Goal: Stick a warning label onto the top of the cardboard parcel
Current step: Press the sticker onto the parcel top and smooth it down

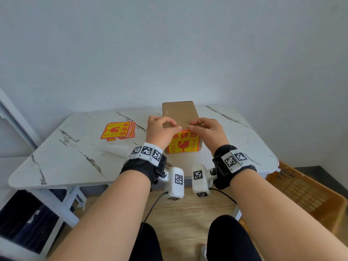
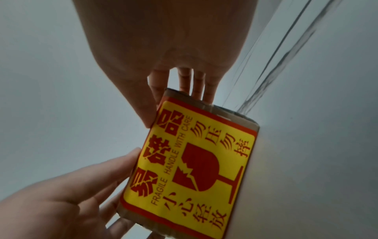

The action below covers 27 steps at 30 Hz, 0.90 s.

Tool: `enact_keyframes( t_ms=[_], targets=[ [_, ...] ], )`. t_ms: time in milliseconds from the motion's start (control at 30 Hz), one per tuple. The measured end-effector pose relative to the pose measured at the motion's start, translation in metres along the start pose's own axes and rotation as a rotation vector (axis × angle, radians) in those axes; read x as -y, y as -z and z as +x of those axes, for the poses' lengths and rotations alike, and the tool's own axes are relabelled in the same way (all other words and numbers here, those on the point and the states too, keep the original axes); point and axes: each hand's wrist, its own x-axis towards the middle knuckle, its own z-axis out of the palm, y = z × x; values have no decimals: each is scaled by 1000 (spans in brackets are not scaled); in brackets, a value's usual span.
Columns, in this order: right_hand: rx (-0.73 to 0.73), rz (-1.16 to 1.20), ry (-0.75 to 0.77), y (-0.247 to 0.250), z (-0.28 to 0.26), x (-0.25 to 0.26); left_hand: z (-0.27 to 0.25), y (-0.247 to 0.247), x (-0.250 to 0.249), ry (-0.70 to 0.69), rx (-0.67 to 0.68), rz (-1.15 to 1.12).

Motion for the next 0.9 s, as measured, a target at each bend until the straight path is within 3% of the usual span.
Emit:
enact_keyframes(
  t_ms=[300, 533, 733, 900],
  targets=[
    [30, 24, 21, 5, -3, -6, -3, 21, 12, -71, 122, -14],
    [5, -60, 44, 5, -8, -4, -9, 29, 14, -19, 166, -119],
    [142, 25, -2, 18, -8, -11, -12, 27, 17, -58, 118, -62],
    [119, 105, -88, 20, -2, -6, -12, 28, 16, 58, 156, -259]
  ],
)
